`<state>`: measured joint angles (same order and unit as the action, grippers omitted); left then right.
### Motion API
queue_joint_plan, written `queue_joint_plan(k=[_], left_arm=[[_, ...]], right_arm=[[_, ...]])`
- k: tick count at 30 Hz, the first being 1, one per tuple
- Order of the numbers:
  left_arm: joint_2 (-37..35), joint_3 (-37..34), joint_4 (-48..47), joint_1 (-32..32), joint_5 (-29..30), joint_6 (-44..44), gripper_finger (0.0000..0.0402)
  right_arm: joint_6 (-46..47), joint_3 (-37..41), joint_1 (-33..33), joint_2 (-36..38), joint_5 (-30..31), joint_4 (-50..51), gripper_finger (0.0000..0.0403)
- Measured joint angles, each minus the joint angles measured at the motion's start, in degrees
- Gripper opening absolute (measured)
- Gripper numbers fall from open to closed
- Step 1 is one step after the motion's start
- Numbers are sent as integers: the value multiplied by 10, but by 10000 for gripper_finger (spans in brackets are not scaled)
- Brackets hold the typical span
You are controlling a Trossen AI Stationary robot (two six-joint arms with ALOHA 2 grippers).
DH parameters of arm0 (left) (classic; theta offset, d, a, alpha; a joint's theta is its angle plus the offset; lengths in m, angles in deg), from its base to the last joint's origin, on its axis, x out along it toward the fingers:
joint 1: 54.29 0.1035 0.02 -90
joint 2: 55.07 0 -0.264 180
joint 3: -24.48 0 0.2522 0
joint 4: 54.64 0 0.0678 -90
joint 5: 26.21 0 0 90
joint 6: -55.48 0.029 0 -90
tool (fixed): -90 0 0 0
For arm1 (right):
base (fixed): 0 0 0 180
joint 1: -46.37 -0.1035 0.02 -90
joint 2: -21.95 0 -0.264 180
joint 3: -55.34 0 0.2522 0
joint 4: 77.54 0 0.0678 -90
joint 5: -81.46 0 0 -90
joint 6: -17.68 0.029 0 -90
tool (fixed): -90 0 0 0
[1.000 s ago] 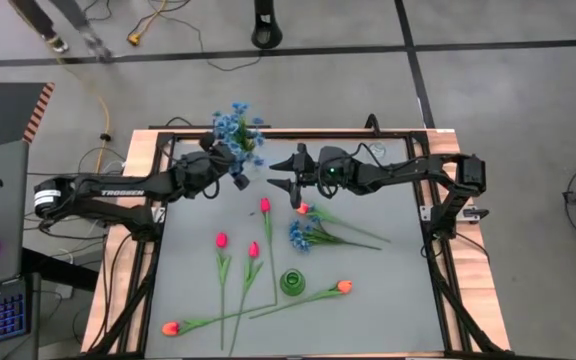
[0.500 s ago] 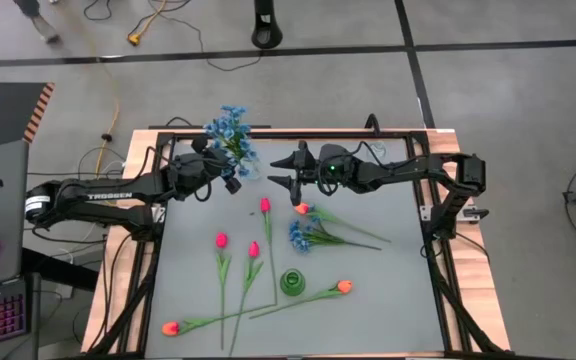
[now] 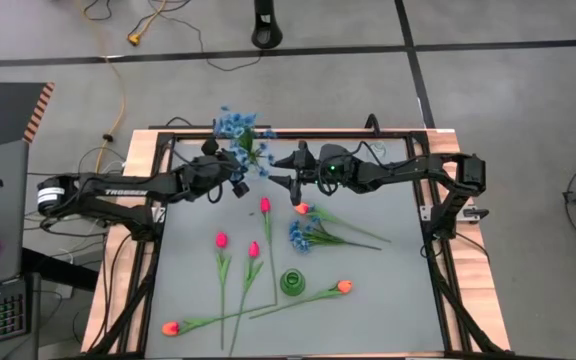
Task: Sort flowers into vase by color
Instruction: Put the top blue flowers into the top left transparent vase, then put the blue flowers into the top left transparent vase
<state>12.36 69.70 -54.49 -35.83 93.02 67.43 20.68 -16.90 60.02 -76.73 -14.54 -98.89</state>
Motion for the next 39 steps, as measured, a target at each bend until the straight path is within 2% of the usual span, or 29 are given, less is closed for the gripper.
queue_joint_plan(k=[4, 8, 11, 16, 21, 28, 35, 39], left_arm=[[1, 0, -22, 0, 20, 0, 167], [-12, 0, -58, 0, 82, 9, 167], [-22, 0, -74, 0, 105, 9, 167], [-41, 0, -86, -2, 108, -13, 167], [-53, 0, -150, -2, 137, -53, 167], [-54, 0, -207, -2, 137, -96, 167], [-93, 0, -239, -13, 138, -86, 167], [-132, 0, -281, -13, 160, -98, 167]], right_arm=[[0, 0, 0, 0, 0, 0, 223], [0, 0, 0, 0, 0, 1, 223], [0, 0, 0, 0, 0, 1, 223], [0, 0, 0, 0, 0, 1, 223], [0, 0, 0, 0, 0, 2, 223], [0, 0, 0, 0, 0, 9, 223], [0, 0, 0, 41, 0, 67, 223], [0, 0, 0, 64, 0, 103, 223]])
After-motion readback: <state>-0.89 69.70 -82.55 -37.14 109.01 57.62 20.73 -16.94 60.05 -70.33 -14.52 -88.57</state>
